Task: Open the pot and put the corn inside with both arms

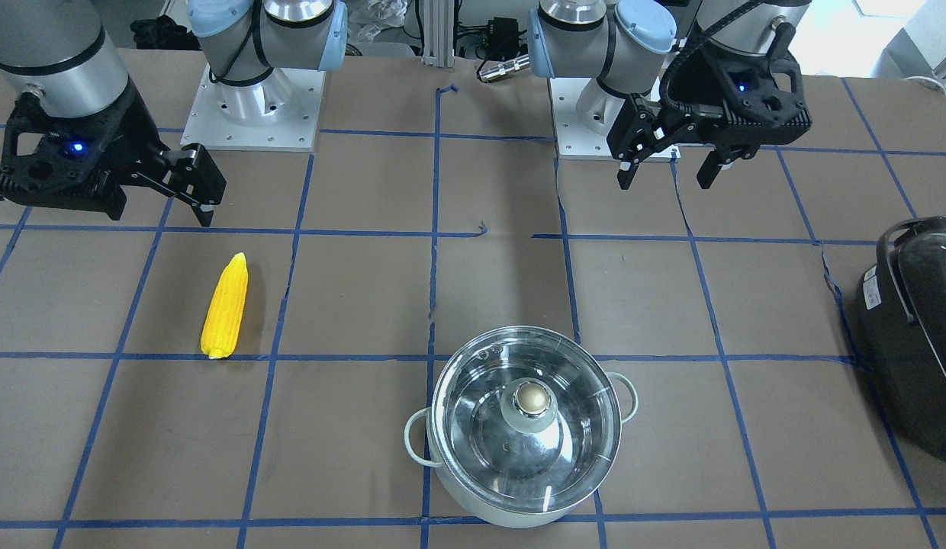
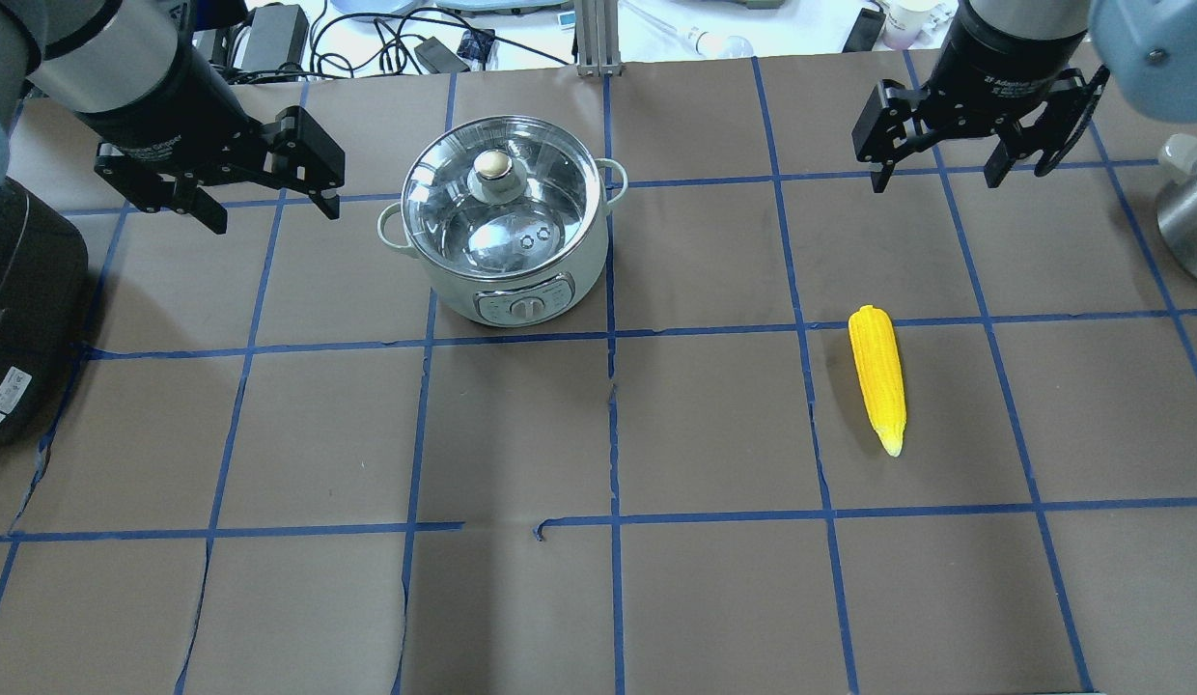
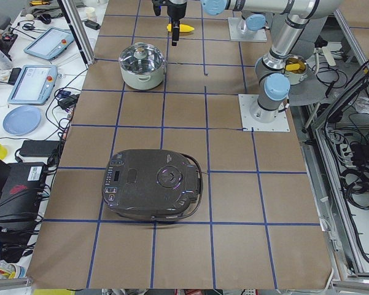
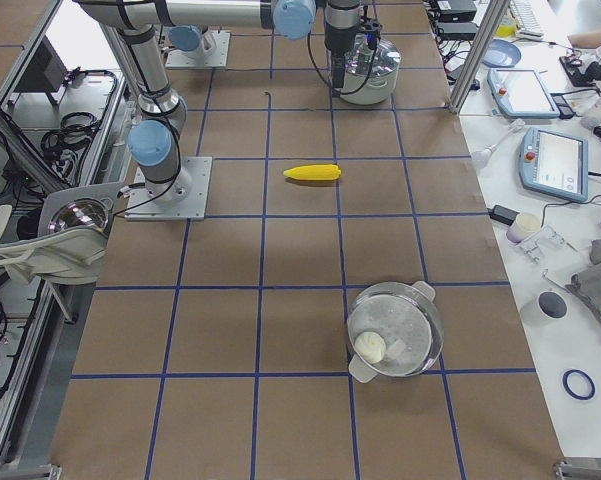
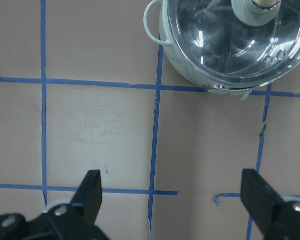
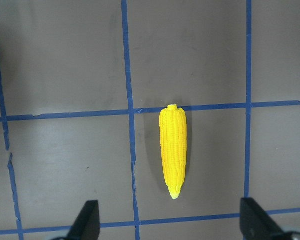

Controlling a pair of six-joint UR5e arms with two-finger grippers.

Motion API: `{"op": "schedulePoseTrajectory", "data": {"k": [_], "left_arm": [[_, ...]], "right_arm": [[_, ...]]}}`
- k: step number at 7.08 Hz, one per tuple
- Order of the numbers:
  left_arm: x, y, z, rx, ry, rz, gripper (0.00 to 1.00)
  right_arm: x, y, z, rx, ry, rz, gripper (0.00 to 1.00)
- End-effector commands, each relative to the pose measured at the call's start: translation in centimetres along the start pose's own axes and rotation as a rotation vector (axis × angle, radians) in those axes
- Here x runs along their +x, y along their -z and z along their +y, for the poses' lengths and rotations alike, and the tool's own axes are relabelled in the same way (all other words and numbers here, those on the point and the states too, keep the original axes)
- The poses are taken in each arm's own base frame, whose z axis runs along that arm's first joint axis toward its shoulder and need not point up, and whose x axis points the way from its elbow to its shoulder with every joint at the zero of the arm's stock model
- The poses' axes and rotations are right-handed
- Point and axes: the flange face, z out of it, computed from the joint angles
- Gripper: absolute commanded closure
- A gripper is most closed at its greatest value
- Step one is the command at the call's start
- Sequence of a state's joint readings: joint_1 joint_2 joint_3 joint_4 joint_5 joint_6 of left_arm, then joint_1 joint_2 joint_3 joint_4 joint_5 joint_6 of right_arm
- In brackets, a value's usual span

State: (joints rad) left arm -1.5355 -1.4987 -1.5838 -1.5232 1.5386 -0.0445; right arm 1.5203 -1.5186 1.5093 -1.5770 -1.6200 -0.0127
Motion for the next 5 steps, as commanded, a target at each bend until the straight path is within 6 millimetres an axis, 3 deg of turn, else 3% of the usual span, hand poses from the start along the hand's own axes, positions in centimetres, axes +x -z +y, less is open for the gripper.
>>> {"op": "schedulePoseTrajectory", "data": {"k": [1, 3, 5], "left_arm": [[0.0, 0.0, 0.0, -0.001, 0.0, 0.0, 0.0], [0.3, 0.1, -0.1, 0.0, -0.006, 0.004, 0.0], [0.3, -1.1, -0.9, -0.021, -0.002, 0.0, 0.0]], "right_arm": [[-0.5, 0.1, -0.1, 0.011, 0.004, -0.037, 0.0], [-0.9, 0.4, -0.3, 0.038, 0.017, -0.055, 0.0], [-0.8, 0.3, -0.9, 0.07, 0.019, -0.054, 0.0]]}}
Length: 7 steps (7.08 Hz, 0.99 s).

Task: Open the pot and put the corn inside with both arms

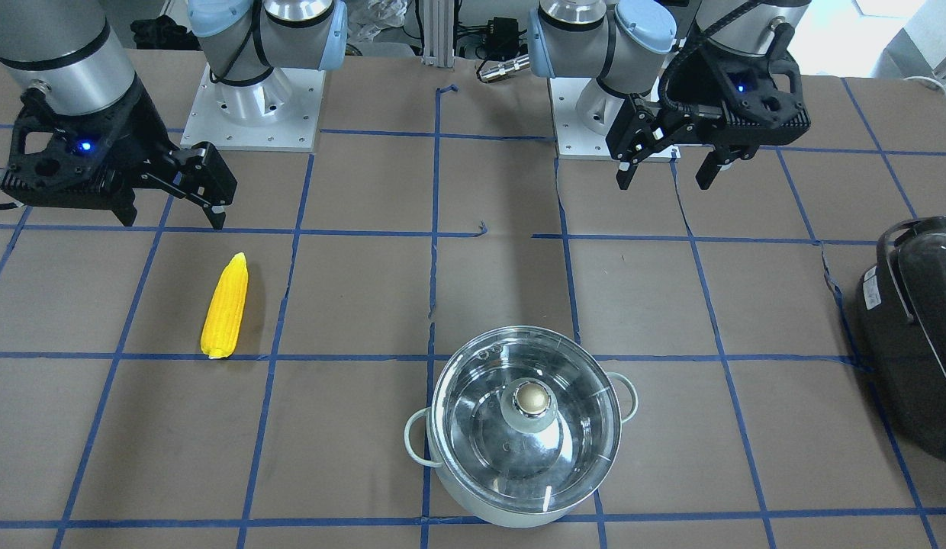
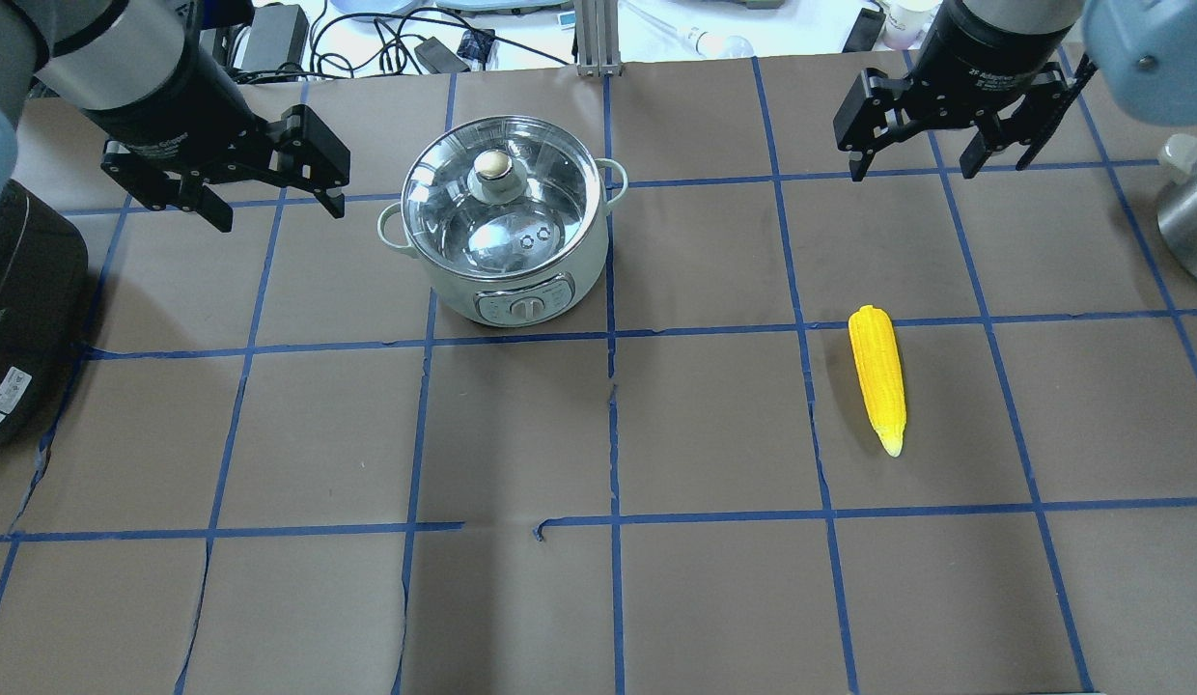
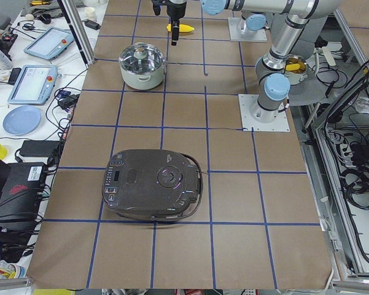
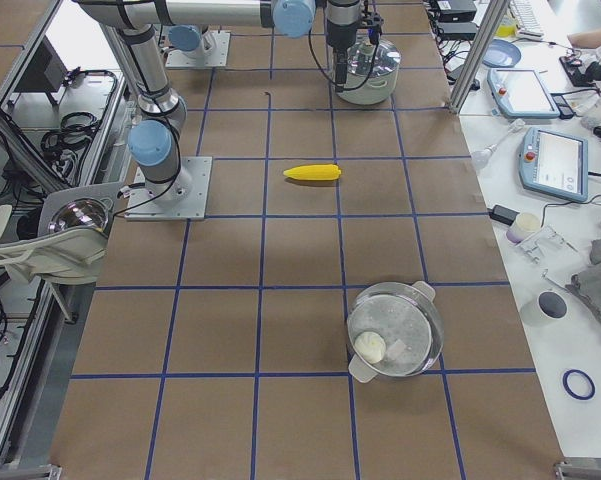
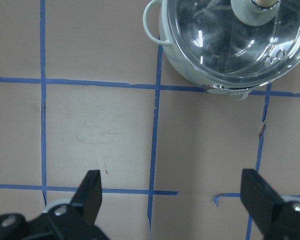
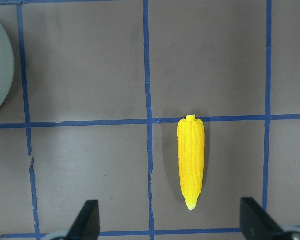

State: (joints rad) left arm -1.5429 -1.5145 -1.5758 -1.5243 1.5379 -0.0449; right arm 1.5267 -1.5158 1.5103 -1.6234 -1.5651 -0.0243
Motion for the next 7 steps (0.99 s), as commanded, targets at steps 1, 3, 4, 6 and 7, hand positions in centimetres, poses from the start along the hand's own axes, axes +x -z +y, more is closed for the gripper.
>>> {"op": "schedulePoseTrajectory", "data": {"k": [1, 3, 4, 6, 7], "left_arm": [[0.0, -1.4, -1.0, -0.022, -0.001, -0.003, 0.0], [0.1, -7.6, -5.5, -0.033, -0.003, -0.004, 0.0], [1.3, -10.1, -9.0, 0.069, -0.024, 0.007, 0.0], [4.8, -14.2, -13.5, 0.034, 0.058, 0.013, 0.0], [8.6, -13.9, -15.2, -0.001, 0.072, 0.004, 0.0]], "right_arm": [[0.3, -0.6, -0.7, 0.013, -0.002, 0.0, 0.0], [0.5, -5.2, -2.0, 0.003, -0.005, 0.0, 0.0], [0.6, -9.1, -2.8, -0.015, -0.005, 0.0, 0.0], [3.0, -18.6, -2.2, -0.048, -0.038, 0.009, 0.0], [3.8, -22.3, -1.3, -0.022, -0.019, 0.011, 0.0]]}}
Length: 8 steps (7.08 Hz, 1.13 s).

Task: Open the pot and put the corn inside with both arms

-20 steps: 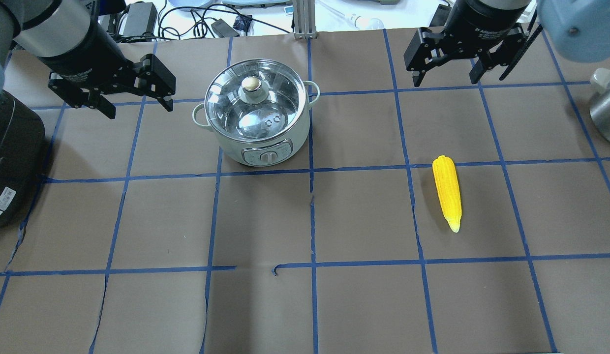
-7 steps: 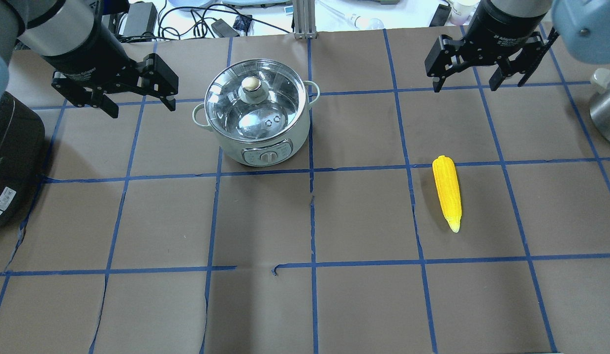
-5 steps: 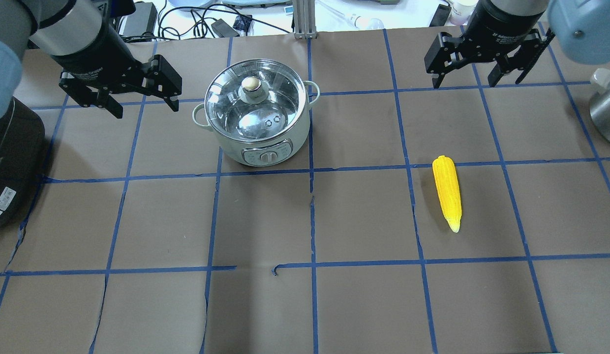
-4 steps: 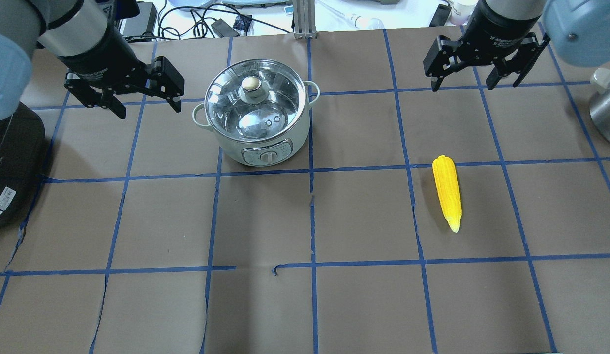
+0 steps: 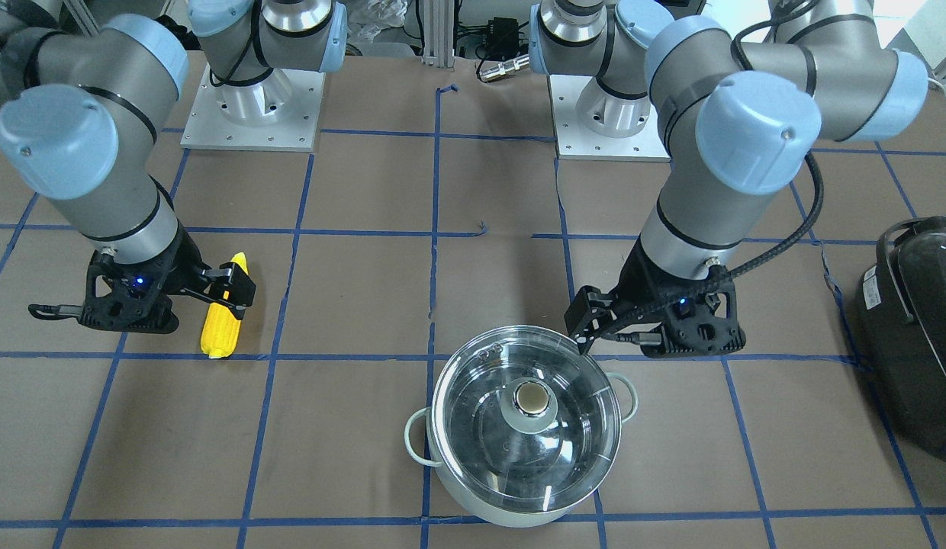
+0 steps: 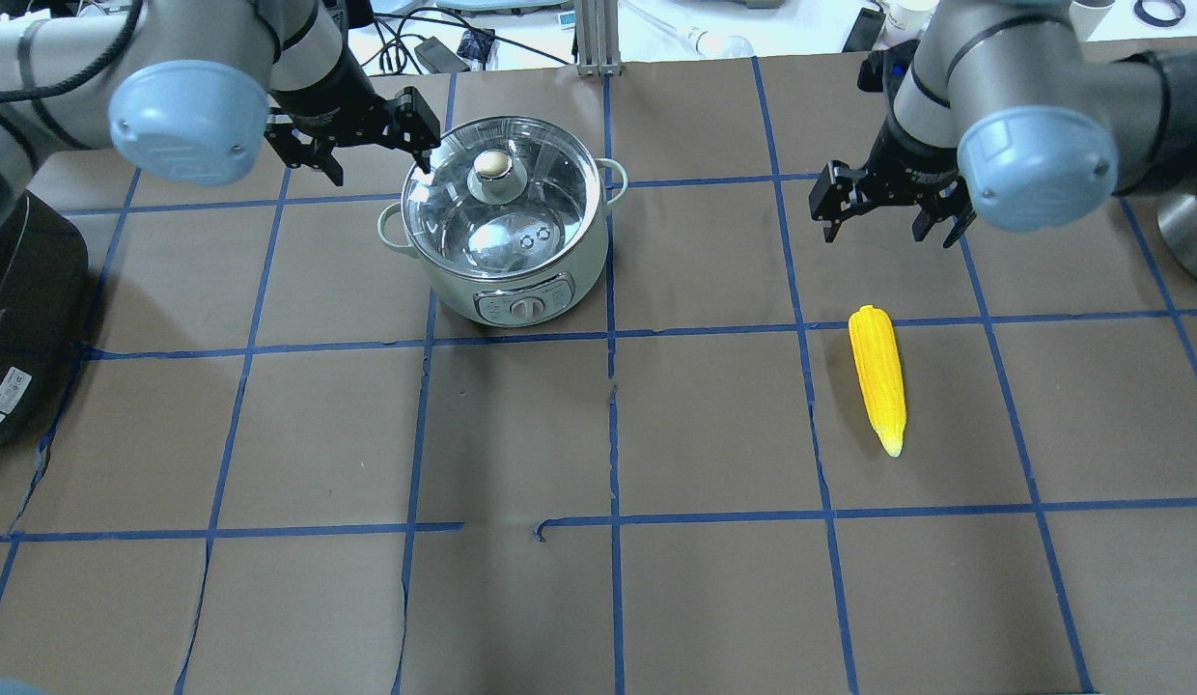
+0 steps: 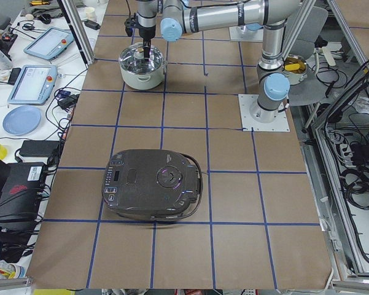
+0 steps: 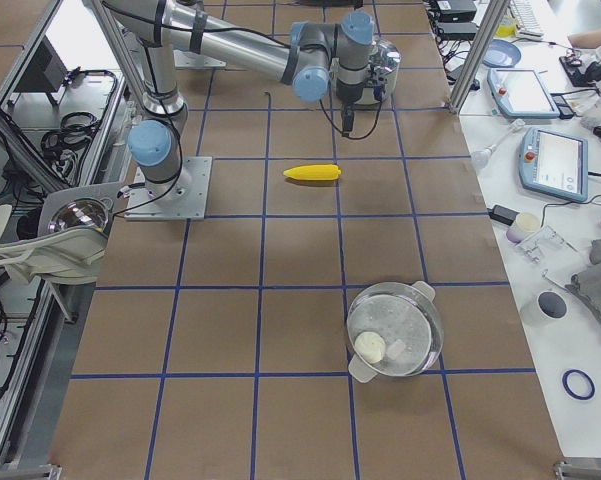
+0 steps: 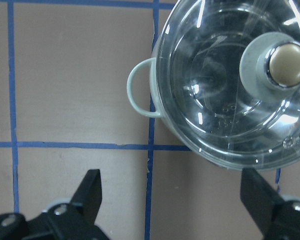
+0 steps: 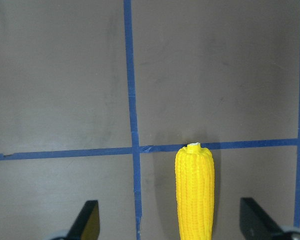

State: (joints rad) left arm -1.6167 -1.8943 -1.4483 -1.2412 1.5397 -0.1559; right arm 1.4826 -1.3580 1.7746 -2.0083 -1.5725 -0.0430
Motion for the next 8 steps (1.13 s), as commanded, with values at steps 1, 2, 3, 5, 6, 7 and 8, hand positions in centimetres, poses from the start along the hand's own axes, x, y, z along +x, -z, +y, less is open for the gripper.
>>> {"op": "schedulePoseTrajectory", "data": {"k": [1, 2, 3, 5, 6, 7, 8], "left_arm": [[6.1, -1.2, -3.9, -0.058, 0.057, -0.016, 0.0], [8.4, -2.8, -4.2, -0.071, 0.053, -0.021, 0.0], [8.8, -4.6, -4.4, -0.092, 0.016, -0.027, 0.02], [8.8, -6.1, -4.3, -0.118, -0.005, -0.054, 0.03], [8.8, -6.6, -4.2, -0.127, -0.007, -0.056, 0.1], [8.8, -6.9, -4.0, -0.133, -0.008, -0.058, 0.23], [8.8, -7.0, -4.0, -0.133, -0.007, -0.056, 0.29]], "right_arm": [[1.5, -8.3, 1.5, -0.003, -0.002, -0.007, 0.0], [1.7, -10.1, 1.9, 0.024, 0.01, 0.005, 0.0], [2.5, -11.8, 2.5, -0.008, 0.031, 0.006, 0.0], [4.0, -13.5, 3.7, -0.019, 0.027, 0.005, 0.0], [3.9, -13.6, 4.5, -0.025, 0.054, 0.004, 0.0], [3.9, -13.8, 4.7, -0.033, 0.059, 0.004, 0.0], [4.2, -13.8, 4.6, -0.033, 0.085, 0.005, 0.0]]}}
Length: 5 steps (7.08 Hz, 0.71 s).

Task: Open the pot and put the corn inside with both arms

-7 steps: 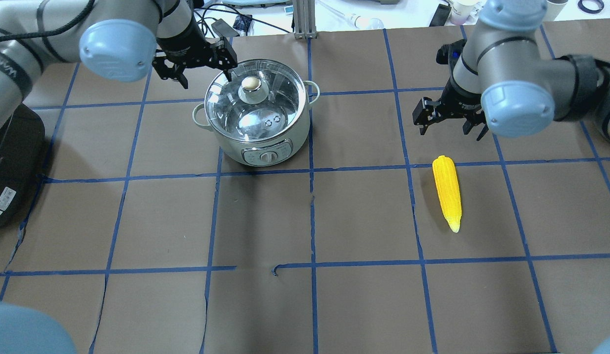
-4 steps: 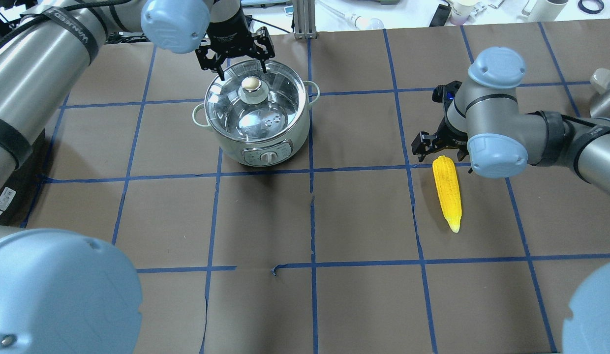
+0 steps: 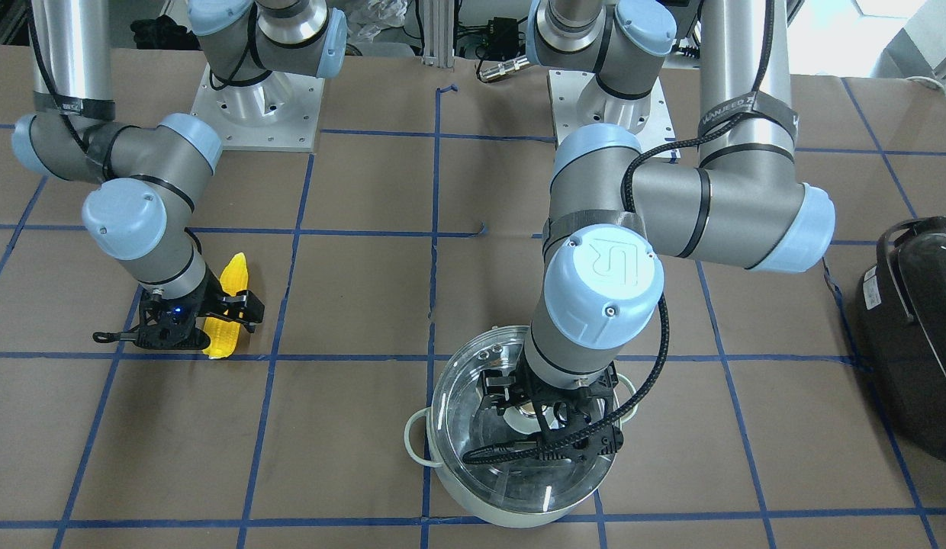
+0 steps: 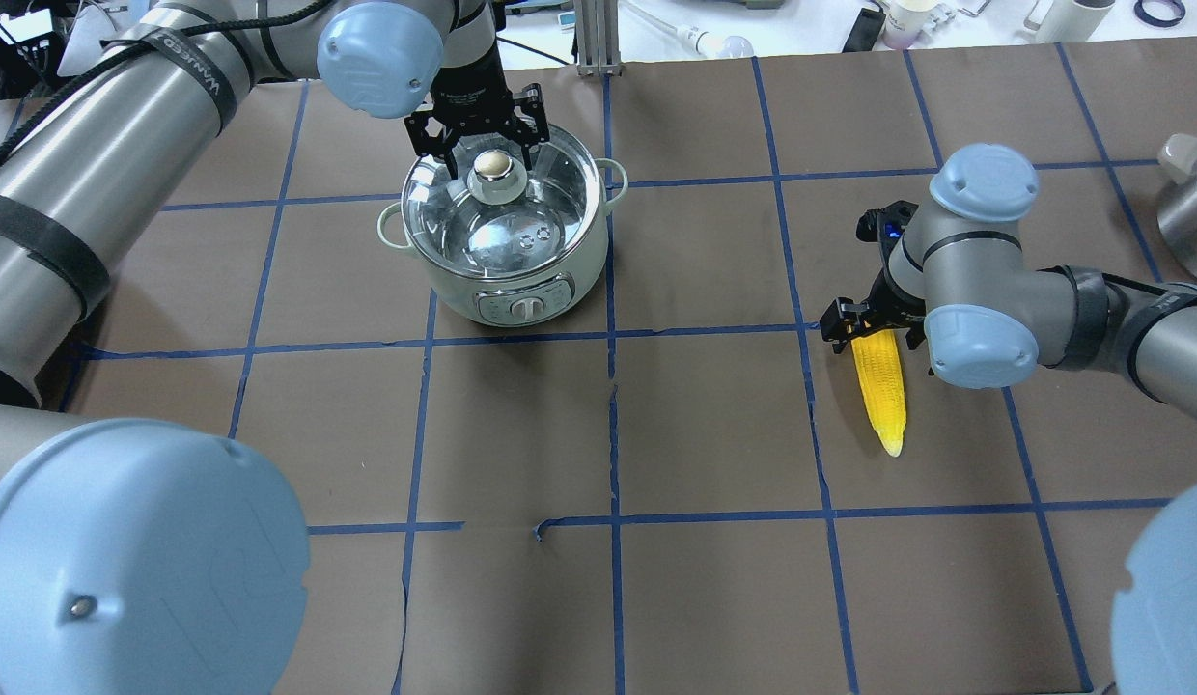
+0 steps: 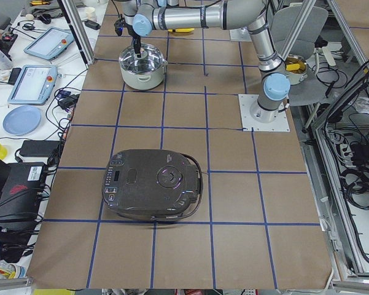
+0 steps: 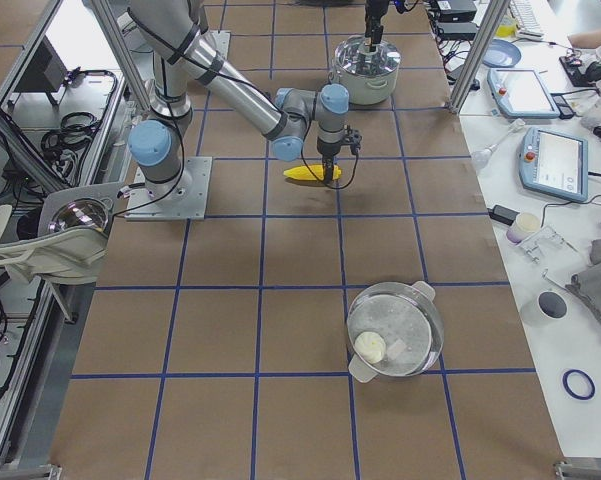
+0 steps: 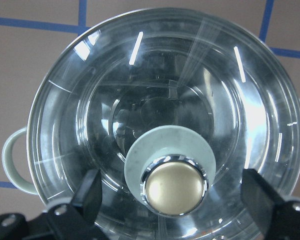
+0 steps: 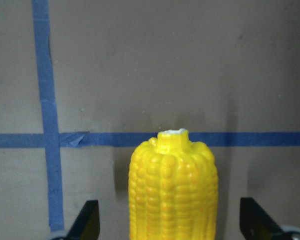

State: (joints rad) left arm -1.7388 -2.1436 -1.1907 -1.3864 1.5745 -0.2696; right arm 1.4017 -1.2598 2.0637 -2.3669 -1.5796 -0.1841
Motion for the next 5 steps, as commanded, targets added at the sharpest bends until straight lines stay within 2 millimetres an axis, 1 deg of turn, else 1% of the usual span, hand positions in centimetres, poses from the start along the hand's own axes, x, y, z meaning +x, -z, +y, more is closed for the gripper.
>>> {"op": "schedulePoseTrajectory", "data": {"k": [1, 2, 3, 4, 5], "left_arm": [[0.0, 0.0, 0.1, -0.001, 0.0, 0.0, 0.63], [0.0, 0.6, 0.1, 0.008, -0.002, 0.003, 1.0], [0.0, 1.5, 0.3, 0.02, -0.002, 0.005, 1.0], [-0.2, 3.5, 0.3, 0.051, 0.0, 0.013, 1.0], [-0.2, 4.0, 0.3, 0.054, 0.0, 0.014, 1.0]], "right_arm": [[0.1, -0.1, 0.2, -0.005, 0.028, -0.005, 0.07], [0.4, -0.1, 0.2, -0.008, 0.025, 0.002, 0.22], [0.3, 0.0, 0.2, -0.008, 0.025, -0.001, 0.44], [0.3, -0.1, 0.2, -0.01, 0.025, -0.003, 0.54], [0.4, 0.5, -0.2, 0.005, 0.028, 0.006, 0.64]]}}
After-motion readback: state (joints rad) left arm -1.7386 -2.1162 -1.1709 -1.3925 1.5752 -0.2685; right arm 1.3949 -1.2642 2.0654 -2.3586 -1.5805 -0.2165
